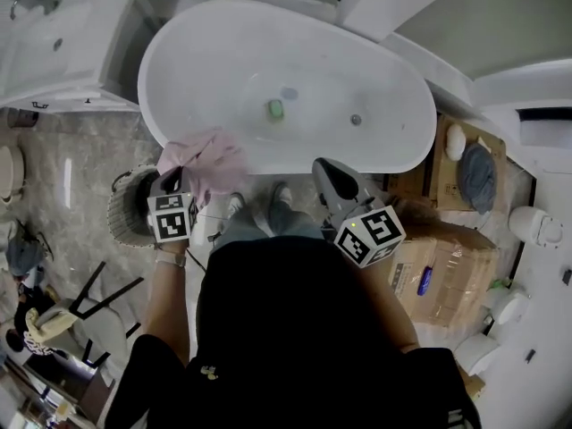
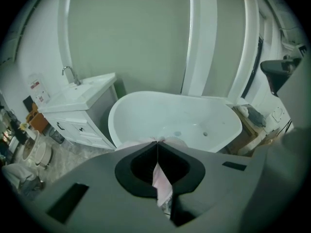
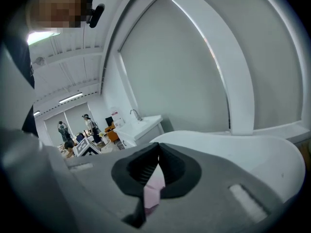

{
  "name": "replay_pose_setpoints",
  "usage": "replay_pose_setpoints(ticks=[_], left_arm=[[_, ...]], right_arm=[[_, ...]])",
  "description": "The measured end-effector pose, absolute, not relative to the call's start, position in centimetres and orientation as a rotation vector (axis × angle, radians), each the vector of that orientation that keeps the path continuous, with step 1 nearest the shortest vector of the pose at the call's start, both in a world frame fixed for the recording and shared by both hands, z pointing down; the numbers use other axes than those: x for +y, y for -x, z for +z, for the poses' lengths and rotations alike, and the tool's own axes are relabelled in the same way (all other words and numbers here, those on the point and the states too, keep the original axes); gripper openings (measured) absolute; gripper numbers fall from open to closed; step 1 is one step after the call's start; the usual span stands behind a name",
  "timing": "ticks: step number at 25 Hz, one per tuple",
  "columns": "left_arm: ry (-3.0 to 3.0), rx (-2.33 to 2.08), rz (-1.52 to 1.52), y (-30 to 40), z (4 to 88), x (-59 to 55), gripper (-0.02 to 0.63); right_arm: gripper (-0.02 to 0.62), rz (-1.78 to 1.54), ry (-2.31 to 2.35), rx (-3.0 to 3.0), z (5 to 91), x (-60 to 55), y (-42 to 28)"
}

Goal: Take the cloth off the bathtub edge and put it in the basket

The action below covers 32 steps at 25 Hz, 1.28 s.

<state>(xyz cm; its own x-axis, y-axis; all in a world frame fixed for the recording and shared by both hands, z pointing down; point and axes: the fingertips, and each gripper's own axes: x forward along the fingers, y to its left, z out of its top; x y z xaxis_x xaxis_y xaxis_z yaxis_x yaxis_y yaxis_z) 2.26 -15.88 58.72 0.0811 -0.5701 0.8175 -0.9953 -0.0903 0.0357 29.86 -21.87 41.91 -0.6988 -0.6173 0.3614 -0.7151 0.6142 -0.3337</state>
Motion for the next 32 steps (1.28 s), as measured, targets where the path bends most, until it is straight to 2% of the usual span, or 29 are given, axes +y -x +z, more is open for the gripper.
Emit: replay_pose_setpoints(ticks=[16, 26, 32], left_arm=[[-1.892, -1.885, 0.684, -0.8, 39.4, -18.5, 0.021], [-1.93, -2.058, 0.578, 0.3, 31.5, -19.5, 0.021], [-1.907, -2.101, 0.558, 0.6, 29.9, -19.1, 0.021]], right_arm=[[-0.003, 0.633, -0.979, -2.759, 39.1, -24.5, -27.5], [-0.003, 0.617, -0.942, -2.801, 37.7, -24.9, -27.0], [-0.003, 0.619, -0.863, -2.828, 37.6, -24.7, -26.4]])
